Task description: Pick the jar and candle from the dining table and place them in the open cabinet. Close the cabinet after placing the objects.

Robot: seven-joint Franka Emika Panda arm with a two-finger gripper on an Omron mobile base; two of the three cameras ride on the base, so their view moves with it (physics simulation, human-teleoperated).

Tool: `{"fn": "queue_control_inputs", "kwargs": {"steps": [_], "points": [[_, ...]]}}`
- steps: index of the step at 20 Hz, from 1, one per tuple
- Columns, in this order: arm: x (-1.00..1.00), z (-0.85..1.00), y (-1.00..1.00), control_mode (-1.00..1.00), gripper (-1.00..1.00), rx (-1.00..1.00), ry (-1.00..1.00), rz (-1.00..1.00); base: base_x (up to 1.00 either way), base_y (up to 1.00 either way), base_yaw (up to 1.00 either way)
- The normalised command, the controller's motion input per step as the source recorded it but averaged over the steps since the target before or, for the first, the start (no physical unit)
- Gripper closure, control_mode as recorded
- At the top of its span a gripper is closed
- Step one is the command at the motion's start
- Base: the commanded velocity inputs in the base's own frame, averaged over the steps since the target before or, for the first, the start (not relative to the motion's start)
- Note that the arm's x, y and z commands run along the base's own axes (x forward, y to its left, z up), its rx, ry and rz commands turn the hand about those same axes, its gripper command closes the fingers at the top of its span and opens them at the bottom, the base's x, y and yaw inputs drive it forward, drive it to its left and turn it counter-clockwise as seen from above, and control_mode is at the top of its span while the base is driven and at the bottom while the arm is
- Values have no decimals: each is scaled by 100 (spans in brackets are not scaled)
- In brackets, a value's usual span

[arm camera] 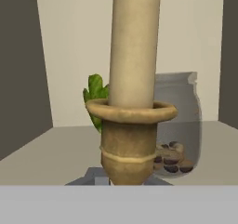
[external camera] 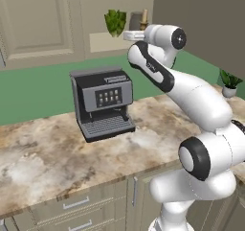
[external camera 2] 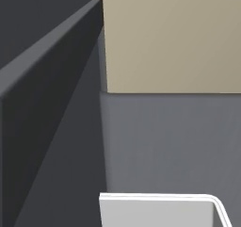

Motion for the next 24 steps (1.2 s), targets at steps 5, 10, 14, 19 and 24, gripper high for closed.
{"fn": "queue_control_inputs", "kwargs": {"steps": [5,10,14,19,24], "points": [[33,0,18,-100,100,0,0,0,0,0,0],[36,0,16,-100,100,0,0,0,0,0,0],[45,0,16,-100,100,0,0,0,0,0,0],[43,-5,15,-100,100,0,0,0,0,0,0],[40,-16,13,-100,100,0,0,0,0,0,0]]}}
